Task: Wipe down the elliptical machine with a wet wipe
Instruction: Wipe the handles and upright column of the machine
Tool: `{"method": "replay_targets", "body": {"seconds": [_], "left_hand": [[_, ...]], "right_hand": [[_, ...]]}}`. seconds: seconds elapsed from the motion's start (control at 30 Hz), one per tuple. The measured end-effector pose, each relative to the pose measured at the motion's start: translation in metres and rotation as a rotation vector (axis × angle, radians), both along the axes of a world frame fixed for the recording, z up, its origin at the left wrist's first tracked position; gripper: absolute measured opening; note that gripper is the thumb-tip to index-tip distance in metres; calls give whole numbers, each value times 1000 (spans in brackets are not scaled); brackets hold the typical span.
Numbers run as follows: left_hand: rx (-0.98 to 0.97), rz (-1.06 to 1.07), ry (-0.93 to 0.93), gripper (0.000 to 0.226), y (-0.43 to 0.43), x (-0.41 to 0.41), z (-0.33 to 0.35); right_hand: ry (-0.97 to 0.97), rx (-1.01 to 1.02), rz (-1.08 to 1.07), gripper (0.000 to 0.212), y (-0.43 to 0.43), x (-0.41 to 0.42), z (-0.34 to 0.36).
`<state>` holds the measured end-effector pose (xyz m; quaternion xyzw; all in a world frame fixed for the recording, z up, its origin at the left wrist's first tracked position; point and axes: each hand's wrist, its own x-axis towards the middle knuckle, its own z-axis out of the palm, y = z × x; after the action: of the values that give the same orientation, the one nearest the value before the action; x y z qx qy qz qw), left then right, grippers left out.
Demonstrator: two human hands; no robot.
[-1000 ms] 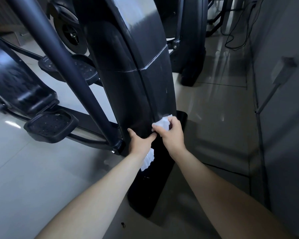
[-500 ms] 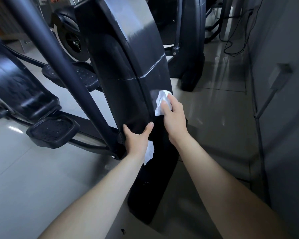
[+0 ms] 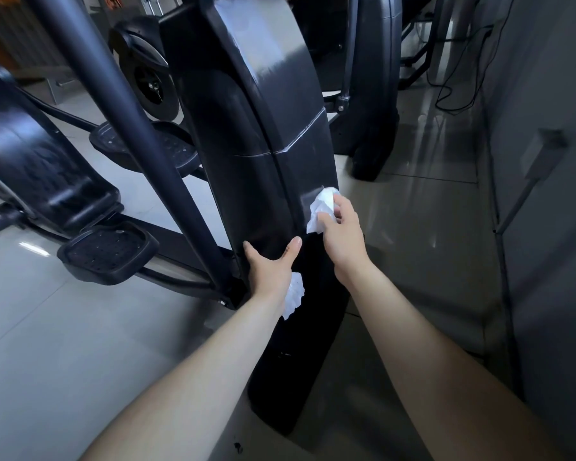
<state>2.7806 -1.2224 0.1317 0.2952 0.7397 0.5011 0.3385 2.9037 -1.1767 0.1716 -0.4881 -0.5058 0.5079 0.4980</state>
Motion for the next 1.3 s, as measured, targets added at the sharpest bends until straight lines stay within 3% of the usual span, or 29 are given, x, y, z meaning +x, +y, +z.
{"method": "replay_targets", "body": {"seconds": [0.17,0.4,0.47,0.57,0.77,0.9,1.07,1.23,1.3], "left_hand": [[3,-5,-8,120,-2,3,2],[6,-7,-11,122,-2,2,0],[17,-17,-30,121,-3,3,0],[29,-48,-25,119,-8,1,-4],[39,-108,102,97,-25,-7,-19],[-8,-114,82,93,-26,-11,-24],[-57,-165,83,85,-32,-13,-40],[-128,-259,76,61,-43,-26,-76],[-186,-306,101,50,-48,-31,-92]], "right_hand": [[-13,-13,27,12,0,2,-13],[-43,213,-58,17,-5,-15,8],[-3,185,-82,8,-14,-20,-8],[-15,168,-75,24,-21,-16,-39],[-203,82,-83,43,-28,-15,-85],[-274,-4,-87,47,-32,-17,-101],[-279,103,-146,51,-26,-23,-97],[-411,-53,-146,37,-34,-22,-137],[-374,-125,-116,32,-36,-21,-159]]}}
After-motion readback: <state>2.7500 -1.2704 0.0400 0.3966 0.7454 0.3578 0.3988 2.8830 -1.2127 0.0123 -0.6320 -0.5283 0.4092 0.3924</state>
